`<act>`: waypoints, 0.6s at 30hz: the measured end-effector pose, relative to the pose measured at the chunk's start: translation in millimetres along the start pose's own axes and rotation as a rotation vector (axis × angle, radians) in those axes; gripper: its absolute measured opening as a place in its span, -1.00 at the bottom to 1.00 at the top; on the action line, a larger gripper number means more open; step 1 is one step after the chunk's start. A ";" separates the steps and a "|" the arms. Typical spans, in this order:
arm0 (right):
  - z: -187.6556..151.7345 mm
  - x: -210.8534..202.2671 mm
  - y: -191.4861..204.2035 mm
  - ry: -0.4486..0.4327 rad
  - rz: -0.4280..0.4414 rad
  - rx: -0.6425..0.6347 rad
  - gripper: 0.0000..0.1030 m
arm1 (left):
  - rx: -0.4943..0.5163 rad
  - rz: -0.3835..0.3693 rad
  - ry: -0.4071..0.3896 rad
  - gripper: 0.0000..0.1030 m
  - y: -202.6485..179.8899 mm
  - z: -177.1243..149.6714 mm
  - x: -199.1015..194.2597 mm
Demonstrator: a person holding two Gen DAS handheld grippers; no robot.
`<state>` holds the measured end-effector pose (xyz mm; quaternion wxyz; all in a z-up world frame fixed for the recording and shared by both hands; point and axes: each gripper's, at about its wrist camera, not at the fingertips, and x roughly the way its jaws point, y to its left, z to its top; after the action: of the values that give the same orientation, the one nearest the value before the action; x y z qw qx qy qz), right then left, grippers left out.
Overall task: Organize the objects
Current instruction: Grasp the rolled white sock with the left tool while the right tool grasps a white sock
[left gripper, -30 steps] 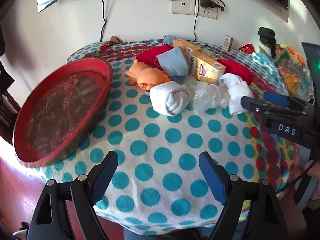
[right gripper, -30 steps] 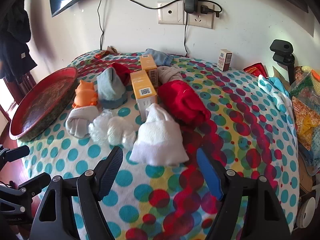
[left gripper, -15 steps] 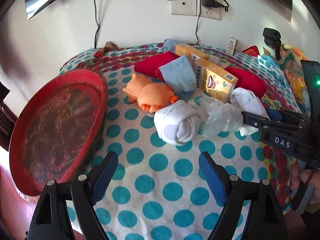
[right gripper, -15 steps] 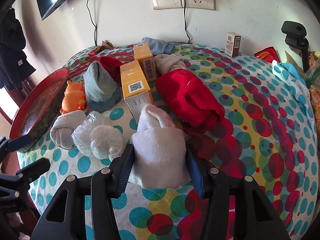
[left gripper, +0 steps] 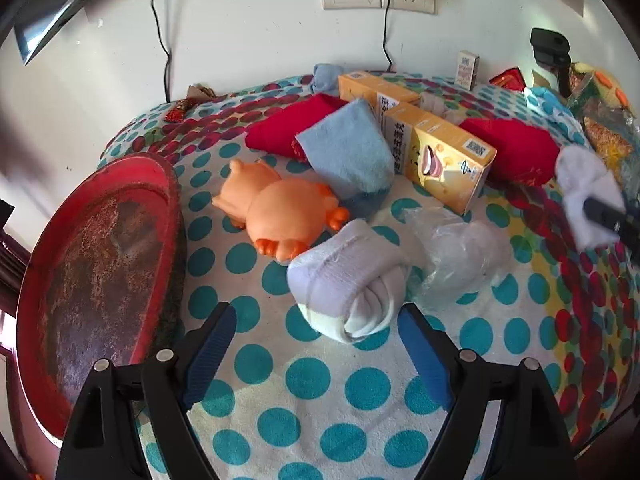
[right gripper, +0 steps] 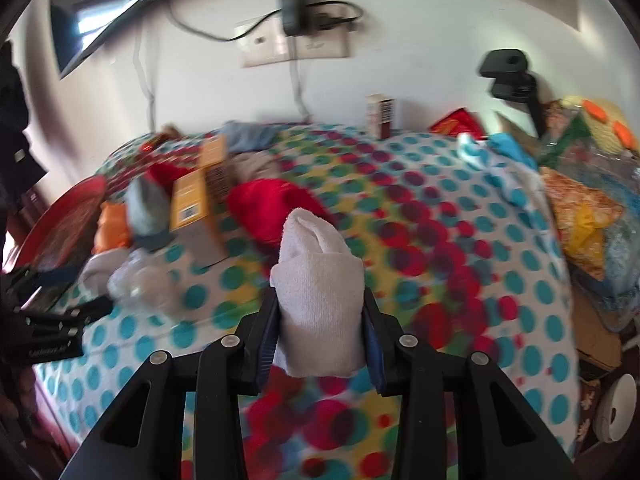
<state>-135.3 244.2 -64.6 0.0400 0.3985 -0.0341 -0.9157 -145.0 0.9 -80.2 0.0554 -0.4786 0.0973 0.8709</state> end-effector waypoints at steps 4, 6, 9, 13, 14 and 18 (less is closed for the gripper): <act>14.9 12.4 -23.0 -0.029 -0.094 0.039 -0.32 | 0.023 -0.009 0.004 0.65 -7.4 -0.3 4.9; 21.5 16.9 -29.2 -0.057 -0.137 0.052 -0.32 | 0.030 -0.017 0.001 0.65 -9.5 -1.4 4.8; 32.5 25.6 -34.4 -0.085 -0.186 0.063 -0.32 | 0.047 -0.030 -0.001 0.30 -12.6 -2.3 4.3; 41.7 35.3 -38.8 -0.102 -0.222 0.099 -0.32 | 0.052 -0.039 0.020 -0.12 -10.8 -0.3 5.9; 42.7 37.9 -40.1 -0.101 -0.221 0.108 -0.32 | 0.047 -0.048 0.021 -0.13 -9.1 0.2 5.5; 40.6 46.7 -43.6 -0.088 -0.222 0.129 -0.32 | 0.033 -0.072 0.031 -0.17 -4.4 0.5 5.1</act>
<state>-198.8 284.1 -75.1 -0.0891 0.3610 -0.0504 -0.9269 -147.3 5.3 -84.8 0.0930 -0.4944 0.0950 0.8590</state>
